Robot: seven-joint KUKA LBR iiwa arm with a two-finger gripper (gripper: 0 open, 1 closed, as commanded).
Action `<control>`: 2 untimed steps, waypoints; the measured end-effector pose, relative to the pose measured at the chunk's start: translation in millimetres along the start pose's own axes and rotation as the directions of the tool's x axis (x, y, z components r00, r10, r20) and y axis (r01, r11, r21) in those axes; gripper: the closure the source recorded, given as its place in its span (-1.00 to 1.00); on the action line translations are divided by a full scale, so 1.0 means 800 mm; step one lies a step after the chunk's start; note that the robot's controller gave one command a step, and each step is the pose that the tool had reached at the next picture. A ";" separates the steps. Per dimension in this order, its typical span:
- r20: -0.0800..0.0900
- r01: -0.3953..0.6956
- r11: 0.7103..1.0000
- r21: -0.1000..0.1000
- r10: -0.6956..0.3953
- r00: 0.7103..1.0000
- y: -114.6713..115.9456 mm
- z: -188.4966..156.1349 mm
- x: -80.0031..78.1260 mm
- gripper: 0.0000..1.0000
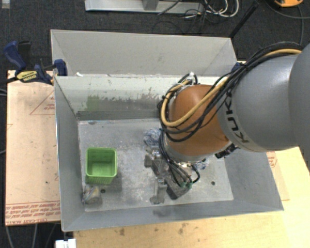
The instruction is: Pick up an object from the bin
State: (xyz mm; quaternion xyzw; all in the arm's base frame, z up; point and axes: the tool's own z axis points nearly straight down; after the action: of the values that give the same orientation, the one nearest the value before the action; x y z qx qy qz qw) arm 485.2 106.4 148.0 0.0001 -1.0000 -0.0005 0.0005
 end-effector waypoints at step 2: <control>0.013 0.055 0.998 0.002 -0.055 0.998 -0.080 -0.093 -0.099 -1.00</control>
Offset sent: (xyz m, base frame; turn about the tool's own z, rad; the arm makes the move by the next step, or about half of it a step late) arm 0.0515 -0.0691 0.0243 -0.1248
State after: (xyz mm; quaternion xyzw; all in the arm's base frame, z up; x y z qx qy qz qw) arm 564.4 42.3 222.5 0.0275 -0.9996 0.0005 -0.0060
